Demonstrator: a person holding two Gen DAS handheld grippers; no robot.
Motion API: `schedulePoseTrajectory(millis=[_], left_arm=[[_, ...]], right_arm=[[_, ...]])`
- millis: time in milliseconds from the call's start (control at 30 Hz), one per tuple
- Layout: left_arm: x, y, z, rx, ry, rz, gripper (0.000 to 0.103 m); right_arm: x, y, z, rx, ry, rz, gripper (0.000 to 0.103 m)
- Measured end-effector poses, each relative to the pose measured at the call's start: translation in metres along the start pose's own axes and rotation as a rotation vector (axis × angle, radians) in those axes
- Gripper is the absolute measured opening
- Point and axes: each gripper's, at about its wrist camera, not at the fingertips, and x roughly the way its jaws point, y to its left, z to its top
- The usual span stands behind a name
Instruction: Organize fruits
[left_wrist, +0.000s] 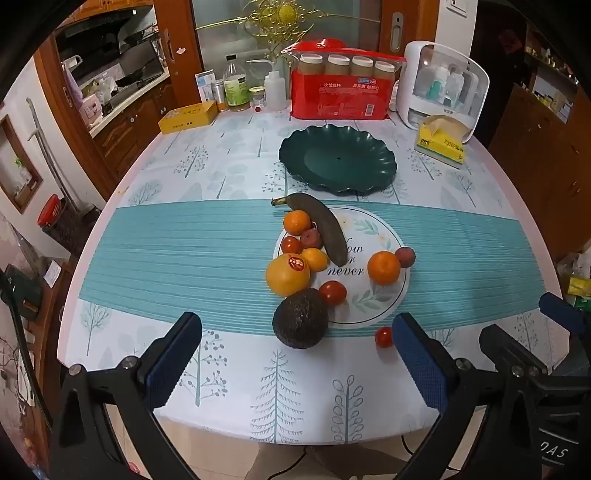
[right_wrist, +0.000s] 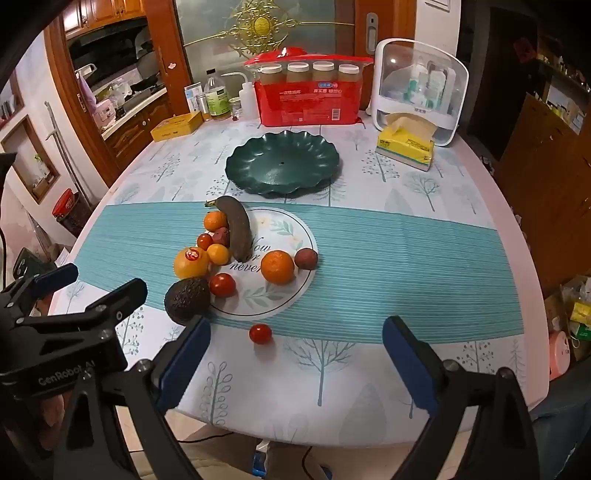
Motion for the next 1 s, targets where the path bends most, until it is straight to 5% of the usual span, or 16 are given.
schedulePoseTrajectory(millis=[1000], left_arm=[[-0.005, 0.009, -0.006, -0.009, 0.023, 0.017, 0.102]], right_arm=[[-0.008, 0.014, -0.003, -0.018, -0.018, 0.015, 0.095]])
